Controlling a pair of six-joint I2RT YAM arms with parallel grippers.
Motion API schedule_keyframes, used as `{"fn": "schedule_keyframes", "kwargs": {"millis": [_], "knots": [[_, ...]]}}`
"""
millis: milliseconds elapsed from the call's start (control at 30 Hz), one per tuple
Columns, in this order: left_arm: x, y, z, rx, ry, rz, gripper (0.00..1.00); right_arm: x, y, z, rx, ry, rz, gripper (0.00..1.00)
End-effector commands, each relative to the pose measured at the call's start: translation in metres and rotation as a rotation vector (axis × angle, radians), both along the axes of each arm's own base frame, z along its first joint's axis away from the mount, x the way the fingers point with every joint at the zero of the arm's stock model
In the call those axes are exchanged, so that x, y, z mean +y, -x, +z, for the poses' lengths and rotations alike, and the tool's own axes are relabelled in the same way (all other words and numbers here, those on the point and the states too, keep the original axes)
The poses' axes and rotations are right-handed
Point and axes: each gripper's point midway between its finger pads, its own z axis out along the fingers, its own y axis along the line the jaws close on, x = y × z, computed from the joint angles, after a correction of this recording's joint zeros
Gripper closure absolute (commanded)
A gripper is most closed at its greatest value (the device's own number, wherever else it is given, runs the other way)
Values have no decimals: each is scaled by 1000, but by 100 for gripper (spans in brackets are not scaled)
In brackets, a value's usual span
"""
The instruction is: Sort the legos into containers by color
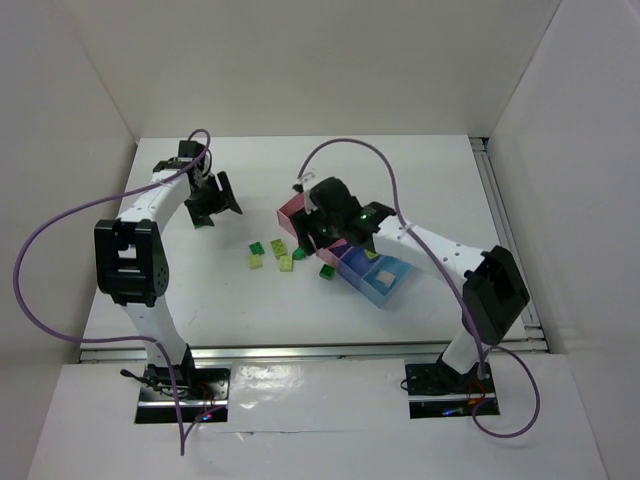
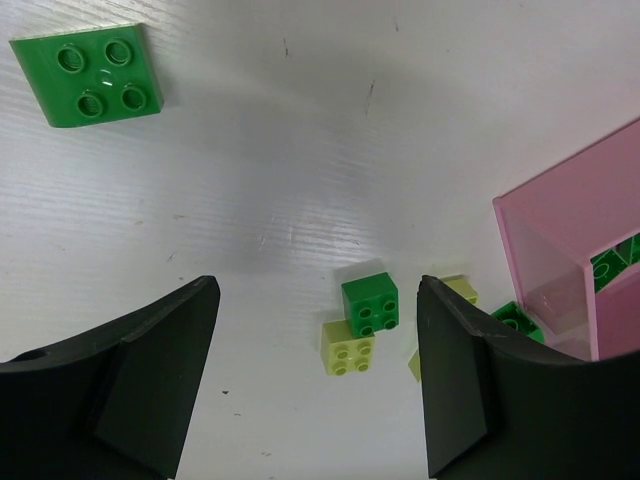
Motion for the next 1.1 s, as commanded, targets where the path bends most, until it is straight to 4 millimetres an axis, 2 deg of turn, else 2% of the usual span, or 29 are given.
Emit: {"fn": "schedule_keyframes", "kwargs": {"millis": [0, 33, 133, 167, 200, 267, 300, 400, 433, 467, 500, 533, 633, 700, 767, 800, 867, 933, 967, 1033, 1067], "knots": [[0, -5, 0, -16, 0, -9, 16, 19, 27, -13, 24, -5, 41, 30], [0, -5, 0, -16, 0, -9, 16, 29, 38, -19, 48, -8, 73, 30], [5, -4, 0, -14, -20, 26, 16, 50, 49, -38, 88, 15, 105, 27], [8, 1, 0, -5, -33, 31, 16, 53, 48, -43, 103, 14, 93, 27], [9, 1, 0, -4, -38, 47, 15, 58, 49, -60, 144, 29, 99, 27], [11, 3, 3, -4, -48, 52, 15, 68, 46, -66, 191, 18, 73, 26], [11, 2, 7, -16, -47, 52, 15, 72, 46, -81, 209, 40, 56, 24], [16, 2, 12, -26, -51, 75, 15, 81, 35, -90, 207, 31, -25, 21], [19, 2, 11, -26, -67, 83, 15, 86, 38, -93, 213, 28, -25, 21], [20, 1, 18, -42, -69, 100, 15, 89, 32, -93, 206, 16, -55, 21], [21, 4, 23, -54, -71, 115, 14, 86, 31, -105, 217, 38, -76, 21], [23, 3, 25, -67, -79, 120, 14, 93, 25, -101, 197, 28, -107, 21], [31, 3, 32, -84, -75, 150, 14, 88, 21, -119, 209, 80, -153, 21], [34, 3, 32, -83, -67, 155, 14, 91, 16, -119, 195, 74, -159, 21], [31, 3, 32, -83, -55, 149, 14, 85, 12, -132, 185, 100, -206, 21], [31, 5, 29, -72, -55, 149, 14, 90, 8, -129, 171, 76, -205, 21], [29, 6, 29, -72, -46, 144, 14, 86, 7, -139, 171, 100, -215, 28], [28, 8, 25, -61, -38, 139, 14, 89, 5, -139, 149, 111, -224, 35], [28, 8, 25, -61, -38, 139, 14, 85, 6, -140, 148, 126, -231, 45], [28, 8, 25, -61, -38, 139, 14, 90, 4, -128, 117, 108, -224, 53], [32, 8, 25, -62, -42, 140, 14, 90, 3, -112, 90, 75, -229, 56]]}}
